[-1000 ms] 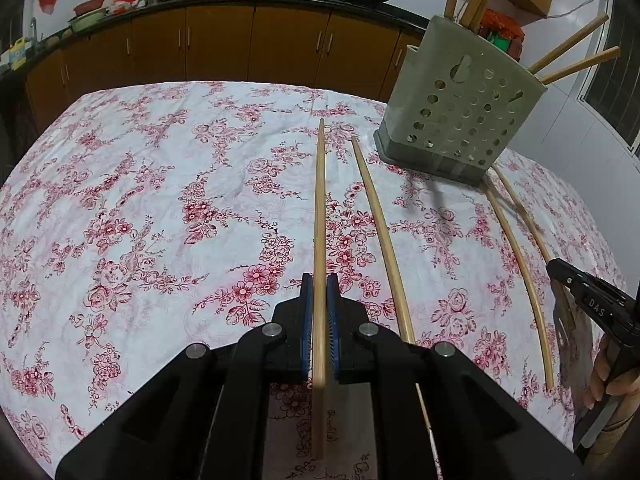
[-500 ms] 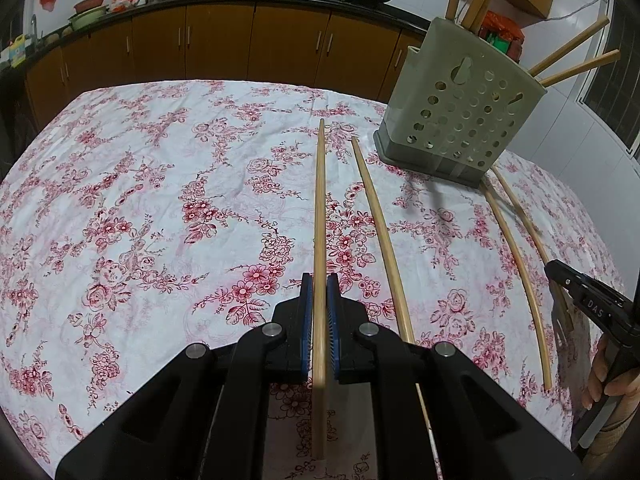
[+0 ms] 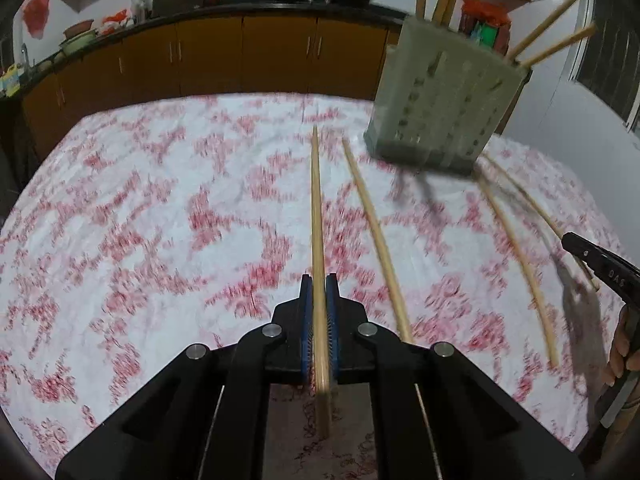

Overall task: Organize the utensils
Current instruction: 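Lift the left tool's chopstick over the green holder while the right tool carries its chopstick alongside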

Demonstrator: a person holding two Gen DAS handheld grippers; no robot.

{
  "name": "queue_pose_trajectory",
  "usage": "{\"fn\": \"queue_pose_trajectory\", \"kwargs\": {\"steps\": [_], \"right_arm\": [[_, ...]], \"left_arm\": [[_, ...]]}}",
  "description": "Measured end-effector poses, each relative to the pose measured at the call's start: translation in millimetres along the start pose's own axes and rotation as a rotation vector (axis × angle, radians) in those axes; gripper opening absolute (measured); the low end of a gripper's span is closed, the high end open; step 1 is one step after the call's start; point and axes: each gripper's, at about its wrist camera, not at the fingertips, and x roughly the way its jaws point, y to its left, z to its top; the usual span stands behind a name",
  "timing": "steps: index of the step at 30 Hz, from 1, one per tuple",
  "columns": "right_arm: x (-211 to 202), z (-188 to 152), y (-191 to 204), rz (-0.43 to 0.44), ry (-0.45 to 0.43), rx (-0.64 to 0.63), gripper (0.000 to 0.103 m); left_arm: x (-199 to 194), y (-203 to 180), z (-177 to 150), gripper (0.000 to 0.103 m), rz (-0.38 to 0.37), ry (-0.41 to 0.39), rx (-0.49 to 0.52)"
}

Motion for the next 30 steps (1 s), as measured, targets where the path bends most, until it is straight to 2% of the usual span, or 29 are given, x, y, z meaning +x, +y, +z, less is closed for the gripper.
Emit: {"fn": "queue_pose_trajectory", "kwargs": {"steps": [7, 13, 20, 25, 30], "right_arm": [[-51, 34, -3, 0.004, -0.179, 0.024, 0.008], [-80, 47, -6, 0.007, -0.275, 0.037, 0.008], [-96, 61, -6, 0.02, -0.324, 0.045, 0.008], [-131, 80, -4, 0.079, -0.406, 0.043, 0.008], [-163, 96, 4, 0.142, -0.48, 0.029, 0.008]], "left_arm": [[-46, 4, 36, 0.007, -0.031, -0.165, -0.042], [-81, 7, 61, 0.007, -0.051, -0.291, -0.087], [-98, 10, 72, 0.007, -0.047, -0.334, -0.077], [-121, 8, 82, 0.007, -0.094, -0.376, -0.062], [-144, -9, 93, 0.007, -0.151, -0.424, -0.022]]}}
